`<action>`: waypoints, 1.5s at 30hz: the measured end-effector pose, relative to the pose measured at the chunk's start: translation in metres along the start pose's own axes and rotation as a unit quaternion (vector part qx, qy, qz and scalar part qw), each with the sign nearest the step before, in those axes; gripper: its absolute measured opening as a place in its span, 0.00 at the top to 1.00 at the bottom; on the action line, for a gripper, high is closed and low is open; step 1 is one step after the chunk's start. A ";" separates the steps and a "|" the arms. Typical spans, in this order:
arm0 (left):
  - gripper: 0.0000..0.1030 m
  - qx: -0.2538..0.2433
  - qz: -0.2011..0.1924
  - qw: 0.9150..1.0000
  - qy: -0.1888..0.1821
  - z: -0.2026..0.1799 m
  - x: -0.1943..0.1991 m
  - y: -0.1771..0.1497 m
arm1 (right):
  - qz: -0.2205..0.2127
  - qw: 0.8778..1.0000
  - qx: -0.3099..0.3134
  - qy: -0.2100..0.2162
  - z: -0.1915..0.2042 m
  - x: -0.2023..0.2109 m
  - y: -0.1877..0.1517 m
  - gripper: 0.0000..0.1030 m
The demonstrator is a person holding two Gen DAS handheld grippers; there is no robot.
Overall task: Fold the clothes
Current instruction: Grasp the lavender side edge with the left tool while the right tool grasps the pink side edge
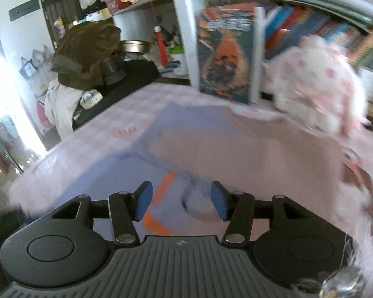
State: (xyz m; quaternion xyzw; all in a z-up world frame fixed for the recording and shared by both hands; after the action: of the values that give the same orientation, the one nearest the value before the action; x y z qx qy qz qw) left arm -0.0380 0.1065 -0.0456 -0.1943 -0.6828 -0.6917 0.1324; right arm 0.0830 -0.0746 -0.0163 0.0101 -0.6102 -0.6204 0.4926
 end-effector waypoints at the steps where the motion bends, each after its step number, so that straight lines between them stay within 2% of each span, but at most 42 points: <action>1: 0.21 0.004 0.004 1.000 0.007 0.008 0.003 -0.002 | 0.000 1.000 -0.004 -0.004 -0.003 0.014 -0.011 0.50; 2: 0.24 0.010 0.010 1.000 0.011 0.016 0.004 -0.004 | 0.000 1.000 -0.013 -0.009 -0.007 0.028 -0.023 0.49; 4: 0.41 0.033 0.020 0.999 0.014 0.032 0.009 -0.008 | 0.002 0.999 -0.034 -0.023 -0.014 0.055 -0.050 0.48; 7: 0.56 0.076 0.037 0.996 0.003 0.051 0.012 -0.016 | 0.001 0.997 -0.070 -0.038 -0.023 0.090 -0.085 0.48; 11: 0.59 0.109 0.055 0.992 -0.021 0.060 0.008 -0.025 | -0.008 0.991 -0.126 -0.049 -0.033 0.124 -0.122 0.48; 15: 0.84 0.136 0.063 0.988 -0.037 0.064 -0.002 -0.031 | -0.022 0.986 -0.159 -0.044 -0.034 0.142 -0.142 0.48; 18: 0.94 0.147 0.066 0.986 -0.043 0.065 -0.003 -0.033 | -0.017 0.984 -0.171 -0.045 -0.035 0.138 -0.151 0.48; 22: 0.95 0.147 0.066 0.986 -0.050 0.065 -0.003 -0.033 | -0.006 0.982 -0.184 -0.042 -0.035 0.124 -0.161 0.48; 24: 0.96 0.147 0.062 0.986 -0.053 0.064 -0.002 -0.031 | -0.012 0.984 -0.170 -0.048 -0.034 0.121 -0.159 0.51; 26: 0.96 0.150 0.052 0.985 -0.061 0.061 0.001 -0.026 | -0.011 0.986 -0.160 -0.047 -0.033 0.117 -0.159 0.70; 27: 0.96 0.155 0.044 0.985 -0.066 0.061 0.004 -0.022 | -0.010 0.987 -0.156 -0.044 -0.032 0.115 -0.159 0.83; 30: 0.96 0.165 0.022 0.981 -0.097 0.056 0.015 -0.009 | -0.022 0.987 -0.159 -0.019 -0.028 0.116 -0.151 0.86; 32: 0.95 0.168 0.020 0.979 -0.114 0.053 0.017 -0.004 | -0.055 0.983 -0.175 0.013 -0.024 0.126 -0.140 0.86; 34: 0.94 0.169 0.034 0.979 -0.111 0.055 0.011 -0.009 | -0.073 0.978 -0.194 0.036 -0.024 0.132 -0.135 0.86; 38: 0.88 0.188 0.057 0.974 -0.112 0.060 0.003 -0.023 | -0.047 0.973 -0.221 0.036 -0.031 0.124 -0.149 0.83; 41: 0.76 0.200 0.080 0.969 -0.121 0.061 -0.003 -0.032 | -0.044 0.966 -0.248 0.053 -0.033 0.121 -0.157 0.75; 43: 0.74 0.209 0.085 0.966 -0.129 0.060 -0.006 -0.034 | -0.043 0.963 -0.258 0.062 -0.032 0.120 -0.161 0.69; 45: 0.76 0.226 0.090 0.961 -0.136 0.062 -0.010 -0.033 | -0.041 0.963 -0.259 0.068 -0.030 0.117 -0.163 0.68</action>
State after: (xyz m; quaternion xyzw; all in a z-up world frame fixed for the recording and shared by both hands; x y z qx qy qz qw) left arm -0.0390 0.1684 -0.0804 -0.3121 -0.8124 -0.4721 0.1402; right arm -0.0569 -0.2071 -0.0802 -0.0507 -0.3934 -0.7746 0.4926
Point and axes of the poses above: each gripper's, at about its wrist camera, not at the fingertips, and x roughly against the way its jaws point, z to its left, y to its top, the point moved 10 cm from there along -x, roughly the way its jaws point, and after that the axes turned 6 degrees about y, right-handed, at the moved point
